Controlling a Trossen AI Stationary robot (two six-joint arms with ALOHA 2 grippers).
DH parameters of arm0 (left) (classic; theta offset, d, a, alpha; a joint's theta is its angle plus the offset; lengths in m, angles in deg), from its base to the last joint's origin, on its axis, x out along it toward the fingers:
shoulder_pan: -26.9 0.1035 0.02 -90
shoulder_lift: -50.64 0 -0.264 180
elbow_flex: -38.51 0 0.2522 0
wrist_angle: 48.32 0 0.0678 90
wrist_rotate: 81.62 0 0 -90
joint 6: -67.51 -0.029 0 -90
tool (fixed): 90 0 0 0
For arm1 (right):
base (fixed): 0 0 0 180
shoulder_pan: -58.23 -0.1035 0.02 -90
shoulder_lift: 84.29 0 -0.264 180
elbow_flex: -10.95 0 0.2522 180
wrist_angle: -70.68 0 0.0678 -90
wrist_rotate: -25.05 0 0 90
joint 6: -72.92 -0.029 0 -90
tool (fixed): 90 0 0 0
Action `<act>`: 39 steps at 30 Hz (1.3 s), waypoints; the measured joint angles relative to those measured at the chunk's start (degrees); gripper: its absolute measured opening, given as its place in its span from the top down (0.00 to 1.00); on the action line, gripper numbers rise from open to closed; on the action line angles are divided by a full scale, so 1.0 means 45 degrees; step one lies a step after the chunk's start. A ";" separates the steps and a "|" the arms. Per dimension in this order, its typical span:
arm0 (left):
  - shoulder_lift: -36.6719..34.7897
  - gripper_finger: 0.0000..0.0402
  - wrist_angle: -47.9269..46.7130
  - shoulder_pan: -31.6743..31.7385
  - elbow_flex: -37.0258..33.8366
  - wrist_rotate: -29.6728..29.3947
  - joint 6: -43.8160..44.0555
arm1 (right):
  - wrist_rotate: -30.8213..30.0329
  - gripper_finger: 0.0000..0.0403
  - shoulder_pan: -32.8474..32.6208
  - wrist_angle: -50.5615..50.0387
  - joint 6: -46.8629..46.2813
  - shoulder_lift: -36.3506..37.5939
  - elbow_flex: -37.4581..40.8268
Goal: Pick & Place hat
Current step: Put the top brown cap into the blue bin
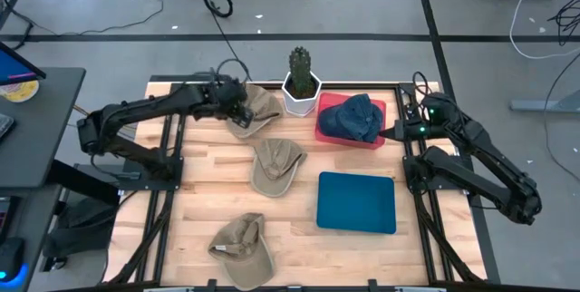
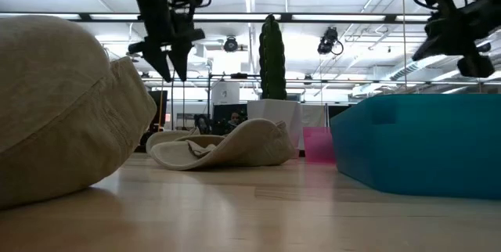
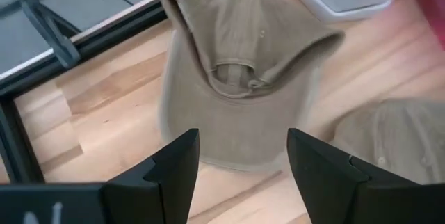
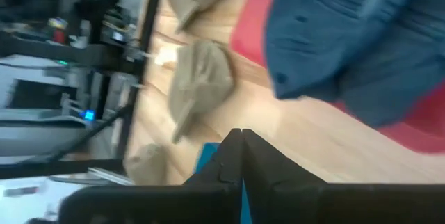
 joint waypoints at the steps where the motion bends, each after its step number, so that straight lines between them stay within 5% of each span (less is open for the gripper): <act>1: 0.0000 0.45 0.0009 0.0386 0.0000 0.0291 -0.0227 | 0.0090 0.97 -0.0002 0.0349 -0.0162 0.0000 0.0043; 9: 0.0097 0.45 0.0857 0.3284 0.0005 0.2830 -0.1783 | 0.0599 0.94 -0.0001 0.2172 -0.1600 0.0000 0.0162; 20: 0.0825 0.45 0.1275 0.4882 0.0013 0.4890 -0.4016 | 0.0746 0.69 0.0000 0.2370 -0.1597 -0.0005 0.0162; 29: 0.2912 0.45 0.1367 0.5197 0.0015 0.4982 -0.4641 | 0.0737 0.58 -0.0005 0.2374 -0.1935 -0.0005 0.0162; 39: 0.3962 0.45 0.1557 0.5370 0.0015 0.4997 -0.5290 | 0.0727 0.56 0.0000 0.2374 -0.2169 -0.0005 0.0162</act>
